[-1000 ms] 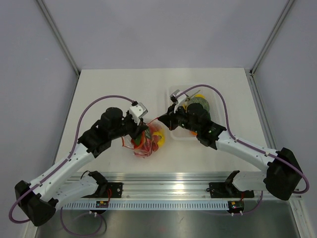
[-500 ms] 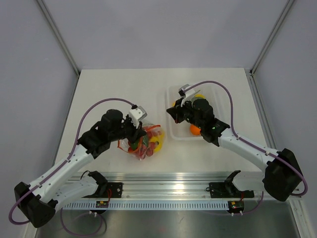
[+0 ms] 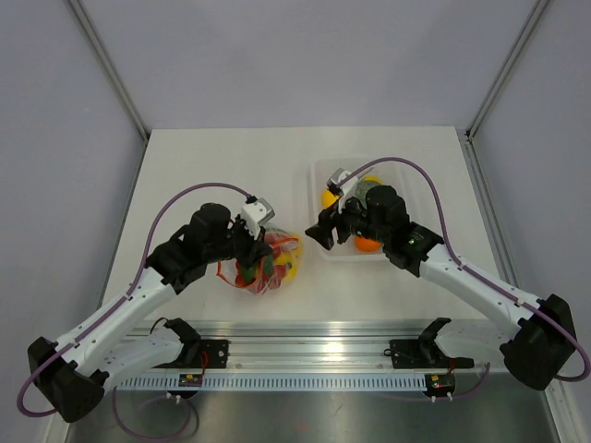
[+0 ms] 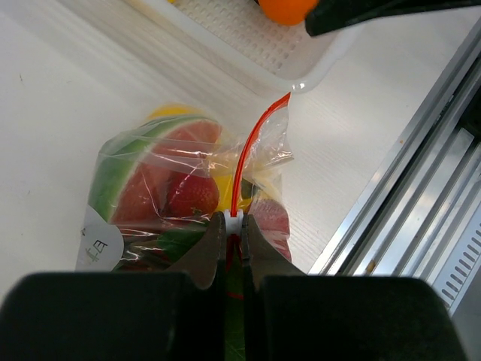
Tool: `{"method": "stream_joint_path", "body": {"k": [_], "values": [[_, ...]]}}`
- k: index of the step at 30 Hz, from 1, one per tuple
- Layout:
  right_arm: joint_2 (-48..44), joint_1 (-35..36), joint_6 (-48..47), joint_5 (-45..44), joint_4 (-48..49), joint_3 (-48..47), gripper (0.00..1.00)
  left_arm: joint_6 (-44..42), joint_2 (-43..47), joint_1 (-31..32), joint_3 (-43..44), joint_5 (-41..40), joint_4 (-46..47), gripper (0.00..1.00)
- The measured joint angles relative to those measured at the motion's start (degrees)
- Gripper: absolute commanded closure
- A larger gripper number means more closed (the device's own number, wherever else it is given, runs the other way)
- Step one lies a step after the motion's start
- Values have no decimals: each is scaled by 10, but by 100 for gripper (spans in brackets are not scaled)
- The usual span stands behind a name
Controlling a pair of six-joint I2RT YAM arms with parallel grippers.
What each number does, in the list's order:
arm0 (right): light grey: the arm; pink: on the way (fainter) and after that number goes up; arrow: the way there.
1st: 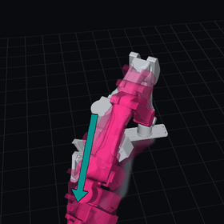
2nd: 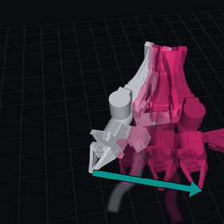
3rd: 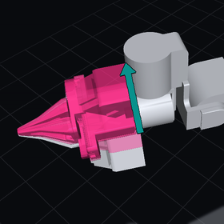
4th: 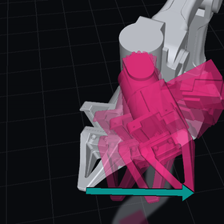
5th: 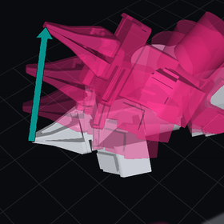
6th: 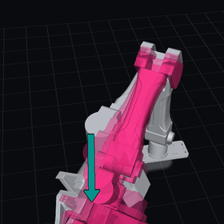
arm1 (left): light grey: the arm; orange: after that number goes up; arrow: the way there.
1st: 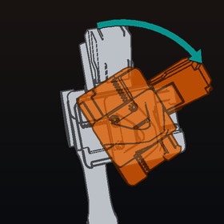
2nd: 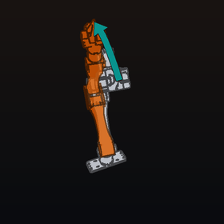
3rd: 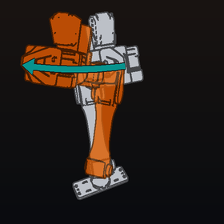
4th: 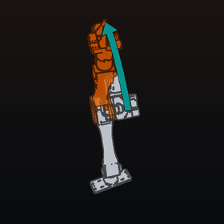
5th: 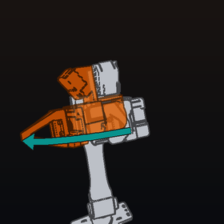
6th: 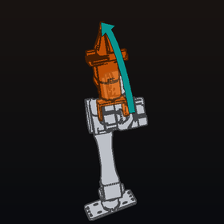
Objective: Place the food in the zip-top bag and seal the zipper
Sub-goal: Zip the zipper food storage bag at the center of the board.
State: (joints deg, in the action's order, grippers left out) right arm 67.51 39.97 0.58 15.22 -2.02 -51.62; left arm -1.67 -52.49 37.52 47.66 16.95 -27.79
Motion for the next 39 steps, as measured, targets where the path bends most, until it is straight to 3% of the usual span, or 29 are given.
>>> {"method": "stream_joint_path", "body": {"k": [7, 14, 18, 24, 28, 34, 39], "values": [[0, 33, -61, 73, 3, 34, 25, 0, 0, -1, 0, 8, 0, 100], [91, 90, -81, 79, 15, 9, 29, 1, -1, -1, 3, 13, 0, 100], [111, 104, -77, 81, 39, 5, 45, 1, -2, -1, 4, 16, 0, 100], [111, 103, -61, 82, 85, 5, 49, 2, -2, -1, 5, 19, 0, 100], [112, 103, -53, 83, 105, 5, 100, 2, -2, -1, 6, 21, 0, 100], [119, 103, -24, 68, 114, 2, 100, 2, -7, -3, 12, 22, 0, 100], [110, 114, 20, -19, 148, 17, 100, 1, -10, -5, 15, 19, 15, 100]]}}
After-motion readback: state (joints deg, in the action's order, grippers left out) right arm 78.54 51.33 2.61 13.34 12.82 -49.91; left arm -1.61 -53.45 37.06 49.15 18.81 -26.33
